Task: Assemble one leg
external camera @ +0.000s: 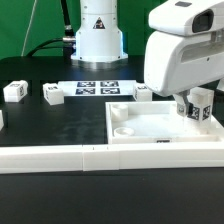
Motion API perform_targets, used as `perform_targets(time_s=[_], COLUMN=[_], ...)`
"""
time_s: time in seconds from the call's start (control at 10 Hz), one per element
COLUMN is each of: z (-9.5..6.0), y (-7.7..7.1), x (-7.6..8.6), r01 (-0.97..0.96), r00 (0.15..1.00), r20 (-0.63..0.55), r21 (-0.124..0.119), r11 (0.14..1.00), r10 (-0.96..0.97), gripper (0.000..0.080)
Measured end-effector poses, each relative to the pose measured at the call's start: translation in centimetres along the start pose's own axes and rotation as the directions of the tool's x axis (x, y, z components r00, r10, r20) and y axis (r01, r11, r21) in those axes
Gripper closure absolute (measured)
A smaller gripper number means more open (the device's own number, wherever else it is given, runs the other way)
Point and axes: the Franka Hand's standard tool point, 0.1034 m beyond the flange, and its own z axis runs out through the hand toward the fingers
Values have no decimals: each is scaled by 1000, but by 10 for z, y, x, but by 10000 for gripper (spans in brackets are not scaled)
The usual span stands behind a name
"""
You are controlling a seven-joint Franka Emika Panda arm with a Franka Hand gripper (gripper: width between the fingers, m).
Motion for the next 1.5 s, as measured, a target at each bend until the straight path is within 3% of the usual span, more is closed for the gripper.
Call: perform_targets(time_s=[0.1, 0.2, 0.3, 0.5, 0.7, 1.0, 1.1, 1.2, 1.5], z=[0, 1, 1, 1, 1, 1, 1, 1, 1], y=[0, 0, 1, 5, 8, 9, 6, 7, 7], x=[0, 0, 0, -1, -2, -2, -4, -5, -5], r01=[-5, -27, -34, -196, -476, -772, -860, -878, -976], r00=[1000, 1000, 999, 981, 879, 635, 510, 479, 218], r20=[0, 0, -1, -6, -1, 15, 38, 42, 47], r21=[0, 1, 2, 14, 29, 41, 27, 27, 13], r11=[1000, 1000, 999, 981, 879, 634, 509, 478, 218], r10=[5, 27, 34, 196, 476, 772, 859, 877, 975], gripper=[358, 358, 513, 511, 511, 511, 509, 509, 509])
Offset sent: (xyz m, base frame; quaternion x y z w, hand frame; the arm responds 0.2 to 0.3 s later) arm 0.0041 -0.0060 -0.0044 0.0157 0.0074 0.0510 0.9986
